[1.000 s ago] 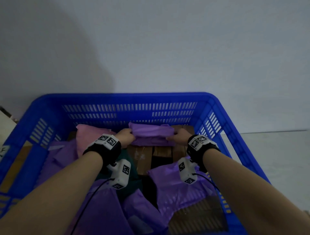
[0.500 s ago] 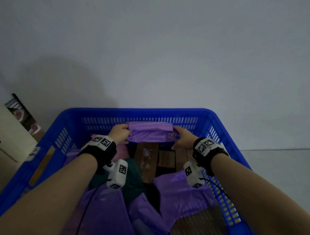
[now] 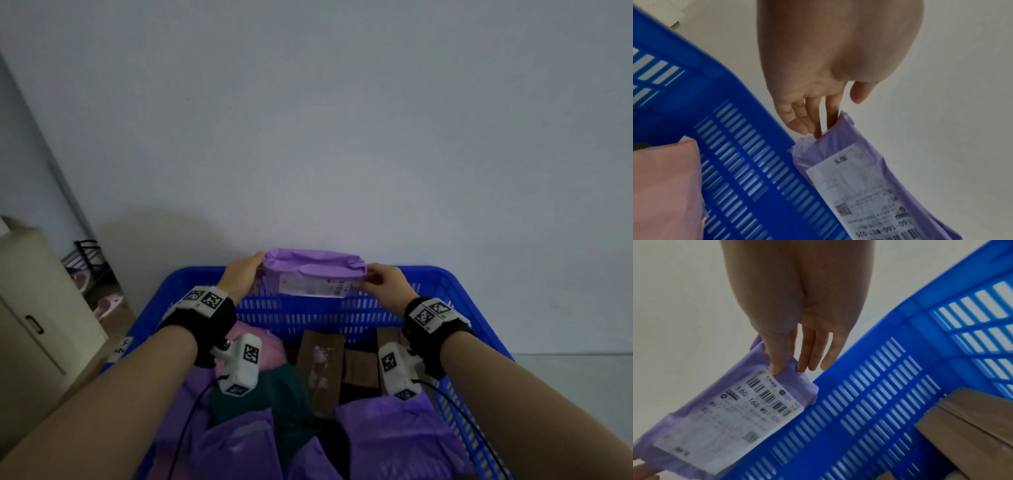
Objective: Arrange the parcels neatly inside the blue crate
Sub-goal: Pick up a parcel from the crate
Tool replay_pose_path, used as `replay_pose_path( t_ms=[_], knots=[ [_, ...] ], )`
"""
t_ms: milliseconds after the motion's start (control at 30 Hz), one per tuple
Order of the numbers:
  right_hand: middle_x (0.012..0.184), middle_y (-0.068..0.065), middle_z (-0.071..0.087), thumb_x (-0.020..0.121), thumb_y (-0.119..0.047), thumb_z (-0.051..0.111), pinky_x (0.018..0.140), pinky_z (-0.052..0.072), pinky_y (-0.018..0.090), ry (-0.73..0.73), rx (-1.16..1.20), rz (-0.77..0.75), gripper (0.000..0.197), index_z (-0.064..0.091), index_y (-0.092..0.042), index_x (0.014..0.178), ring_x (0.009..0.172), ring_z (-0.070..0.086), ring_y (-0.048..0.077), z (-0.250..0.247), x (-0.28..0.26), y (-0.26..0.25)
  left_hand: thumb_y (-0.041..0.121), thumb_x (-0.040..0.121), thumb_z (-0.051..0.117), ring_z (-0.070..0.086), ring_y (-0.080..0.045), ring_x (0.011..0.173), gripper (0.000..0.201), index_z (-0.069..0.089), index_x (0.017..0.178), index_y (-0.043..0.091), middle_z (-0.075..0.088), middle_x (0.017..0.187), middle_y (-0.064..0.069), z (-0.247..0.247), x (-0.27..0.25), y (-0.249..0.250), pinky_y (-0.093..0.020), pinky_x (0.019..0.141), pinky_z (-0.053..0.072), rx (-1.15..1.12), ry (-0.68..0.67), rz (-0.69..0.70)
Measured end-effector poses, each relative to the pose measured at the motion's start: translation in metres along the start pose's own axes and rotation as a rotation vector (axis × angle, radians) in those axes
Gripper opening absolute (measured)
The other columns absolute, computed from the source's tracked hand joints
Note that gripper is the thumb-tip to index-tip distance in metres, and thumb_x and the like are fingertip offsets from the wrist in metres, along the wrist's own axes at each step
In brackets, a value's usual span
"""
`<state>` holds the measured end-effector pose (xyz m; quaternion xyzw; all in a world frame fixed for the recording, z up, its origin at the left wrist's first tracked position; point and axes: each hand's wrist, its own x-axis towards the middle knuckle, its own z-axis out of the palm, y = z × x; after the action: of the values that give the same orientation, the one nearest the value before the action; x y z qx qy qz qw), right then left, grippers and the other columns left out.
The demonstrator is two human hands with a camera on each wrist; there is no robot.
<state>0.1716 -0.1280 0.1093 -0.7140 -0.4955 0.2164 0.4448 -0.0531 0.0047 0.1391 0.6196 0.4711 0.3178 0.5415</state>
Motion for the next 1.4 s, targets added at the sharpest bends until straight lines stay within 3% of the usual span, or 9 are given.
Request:
replay_pose_path(
  t_ms=[100,233,367,500,633,867,1100,1200,1400],
  knots=[
    [0.096,0.017,0.068,0.090,-0.016,0.062,0.062,0.048,0.018,-0.048,0.043,0.067,0.026,0.062,0.000,0.110,0.070,0.057,0.014,0.002,0.001,-0.005,0.033,0.101,0.036,0.054,-0.022,0.084,0.038,0.062,0.102,0.006,0.058,0.099,-0.010,-0.001,-0.004,0.008,-0.029,0.066,0.044,0.024,0.004,0.034],
    [0.091,0.024,0.066,0.090,-0.019,0.062,0.070,0.045,0.037,-0.049,0.088,0.115,0.027,0.063,0.003,0.106,0.079,0.053,0.024,0.006,0.001,-0.007,0.038,0.099,0.038,0.054,-0.024,0.102,0.036,0.061,0.080,0.017,0.059,0.105,-0.009,-0.005,-0.003,0.007,-0.042,0.100,0.042,0.125,-0.019,0.063],
    [0.097,0.018,0.065,0.091,-0.028,0.060,0.072,0.048,0.038,-0.047,0.184,0.189,0.022,0.059,-0.010,0.104,0.085,0.057,0.024,0.007,-0.001,-0.004,0.029,0.091,0.059,0.056,-0.020,0.090,0.035,0.068,0.104,-0.002,0.063,0.097,-0.009,-0.010,0.001,0.000,-0.028,0.073,0.048,0.173,-0.081,0.047],
    [0.093,0.006,0.066,0.093,-0.029,0.057,0.079,0.056,0.046,-0.043,0.376,0.294,0.013,0.054,-0.018,0.099,0.082,0.065,0.024,0.003,-0.004,-0.003,0.019,0.083,0.070,0.065,-0.027,0.089,0.018,0.064,0.084,0.002,0.069,0.106,-0.023,-0.008,0.001,-0.010,-0.041,0.089,0.054,0.102,-0.177,-0.045],
    [0.090,0.004,0.067,0.093,-0.025,0.057,0.061,0.058,0.033,-0.044,0.423,0.299,0.017,0.053,-0.014,0.104,0.080,0.066,0.020,0.000,-0.006,-0.004,0.024,0.077,0.076,0.067,-0.027,0.093,0.057,0.047,0.122,0.006,0.065,0.114,-0.020,-0.004,0.000,-0.018,-0.041,0.086,0.056,0.056,-0.218,-0.098],
    [0.102,0.009,0.065,0.092,-0.028,0.060,0.065,0.055,0.031,-0.070,0.334,0.333,0.026,0.058,-0.014,0.113,0.087,0.063,0.020,0.005,-0.004,-0.004,0.039,0.069,0.079,0.063,-0.018,0.100,0.059,0.062,0.119,0.013,0.064,0.115,-0.004,0.010,-0.008,-0.024,-0.031,0.085,0.057,0.606,-0.488,-0.099],
    [0.135,0.018,0.052,0.083,-0.031,0.070,0.087,0.050,0.038,-0.011,0.241,0.385,0.076,0.032,-0.007,0.143,0.115,0.056,0.028,0.011,-0.001,0.006,0.012,0.078,0.074,0.063,-0.031,0.110,0.046,0.059,0.119,-0.002,0.066,0.118,-0.016,0.030,-0.016,-0.047,-0.045,0.096,0.051,0.429,-0.536,-0.372],
    [0.150,0.015,0.032,0.081,-0.033,0.072,0.092,0.049,0.041,-0.059,0.265,0.527,0.091,0.016,-0.007,0.149,0.127,0.047,0.032,0.015,-0.006,0.012,0.007,0.081,0.070,0.065,-0.029,0.097,0.040,0.056,0.117,-0.003,0.066,0.112,-0.017,0.032,-0.015,-0.055,-0.040,0.078,0.059,0.315,-0.526,-0.466],
    [0.124,0.012,0.059,0.083,-0.023,0.072,0.090,0.052,0.038,-0.339,0.222,0.646,0.056,0.049,0.000,0.128,0.106,0.060,0.028,0.037,-0.021,0.031,0.005,0.082,0.068,0.063,-0.033,0.105,0.041,0.052,0.120,0.000,0.064,0.115,-0.018,0.052,-0.017,-0.081,-0.048,0.085,0.055,0.144,-0.451,-0.495]
  ],
)
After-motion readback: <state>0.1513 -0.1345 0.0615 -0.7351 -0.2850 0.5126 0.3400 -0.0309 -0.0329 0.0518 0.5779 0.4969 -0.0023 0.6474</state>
